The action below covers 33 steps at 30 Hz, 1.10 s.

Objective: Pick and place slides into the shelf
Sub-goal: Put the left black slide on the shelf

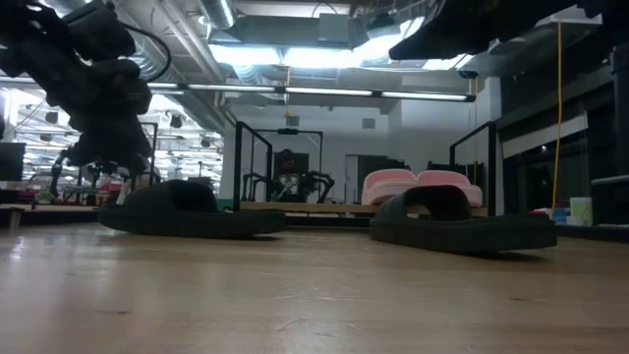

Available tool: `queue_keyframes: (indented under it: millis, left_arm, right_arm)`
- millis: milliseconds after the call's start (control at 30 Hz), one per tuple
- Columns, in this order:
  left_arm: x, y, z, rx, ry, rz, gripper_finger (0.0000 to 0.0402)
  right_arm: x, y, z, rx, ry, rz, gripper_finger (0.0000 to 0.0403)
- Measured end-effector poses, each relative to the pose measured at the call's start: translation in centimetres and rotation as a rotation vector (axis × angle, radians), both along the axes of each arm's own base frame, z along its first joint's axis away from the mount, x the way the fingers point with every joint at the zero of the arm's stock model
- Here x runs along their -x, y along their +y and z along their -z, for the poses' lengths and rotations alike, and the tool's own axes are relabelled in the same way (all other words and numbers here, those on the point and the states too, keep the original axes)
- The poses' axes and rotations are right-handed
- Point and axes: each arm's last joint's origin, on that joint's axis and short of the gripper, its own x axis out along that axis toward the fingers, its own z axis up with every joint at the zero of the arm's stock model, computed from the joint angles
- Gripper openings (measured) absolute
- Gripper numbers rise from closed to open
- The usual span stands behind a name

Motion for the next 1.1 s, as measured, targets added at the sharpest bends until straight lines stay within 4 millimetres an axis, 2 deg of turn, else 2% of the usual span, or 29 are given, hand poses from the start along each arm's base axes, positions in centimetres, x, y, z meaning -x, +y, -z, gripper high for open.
queue_keyframes:
  millis: [200, 1100]
  left_arm:
    - [0.5, 0.2, 0.7, 0.06, 0.095, -0.121, 0.0144]
    - [-1.0, 0.5, 1.5, 0.183, 0.106, -0.042, 0.0144]
  right_arm:
    - [0.1, 0.0, 0.1, 0.002, 0.015, 0.001, 0.0006]
    - [-0.4, 0.1, 1.0, 0.021, 0.053, -0.002, 0.0006]
